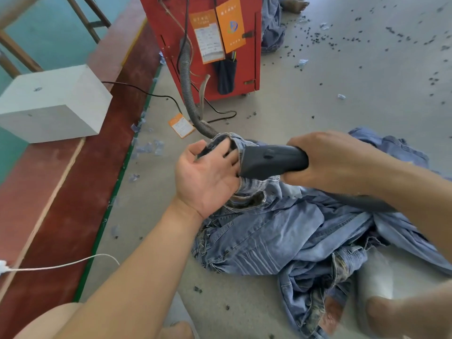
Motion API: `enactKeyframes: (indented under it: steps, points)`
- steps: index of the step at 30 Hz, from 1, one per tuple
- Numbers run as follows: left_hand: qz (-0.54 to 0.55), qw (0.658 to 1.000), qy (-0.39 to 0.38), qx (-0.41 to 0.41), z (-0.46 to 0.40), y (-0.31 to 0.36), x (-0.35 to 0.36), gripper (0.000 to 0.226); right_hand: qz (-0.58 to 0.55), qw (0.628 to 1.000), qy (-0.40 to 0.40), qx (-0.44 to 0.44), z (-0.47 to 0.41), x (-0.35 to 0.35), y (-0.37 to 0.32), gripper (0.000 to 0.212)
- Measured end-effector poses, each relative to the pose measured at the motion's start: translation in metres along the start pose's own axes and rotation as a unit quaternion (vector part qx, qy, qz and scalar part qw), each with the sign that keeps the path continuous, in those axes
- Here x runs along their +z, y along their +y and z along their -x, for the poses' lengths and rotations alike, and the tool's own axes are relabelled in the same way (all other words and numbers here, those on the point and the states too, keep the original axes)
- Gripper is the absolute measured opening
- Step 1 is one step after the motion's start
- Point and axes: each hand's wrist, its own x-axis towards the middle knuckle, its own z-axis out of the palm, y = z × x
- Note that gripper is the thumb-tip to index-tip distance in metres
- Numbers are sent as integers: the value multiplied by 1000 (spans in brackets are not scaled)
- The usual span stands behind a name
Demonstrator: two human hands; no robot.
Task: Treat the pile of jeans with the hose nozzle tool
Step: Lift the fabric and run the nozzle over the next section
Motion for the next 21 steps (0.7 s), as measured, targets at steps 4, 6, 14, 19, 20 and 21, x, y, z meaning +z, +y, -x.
enactKeyframes:
  steps: [4,6,14,19,20,21]
  points:
    - [-13,1000,3,12,-1,11,-1,64,-17,999,33,4,-1,2,1,12]
    - [-13,1000,-9,10,-3,12,-1,65,-25,999,47,10,1,4,2,15]
    - [-44,999,30,1,-7,17,-1,67,-85,995,44,-20,5,-3,6,15]
    - [-24,999,17,-12,-6,12,-1,80,-119,988,90,-31,10,-26,17,21]
    - [-16,1000,10,-18,-7,12,-1,80,-108,990,91,-15,8,-28,22,20]
    - [-15,1000,4,-24,-8,13,-1,80,-90,993,82,-2,6,-29,27,19]
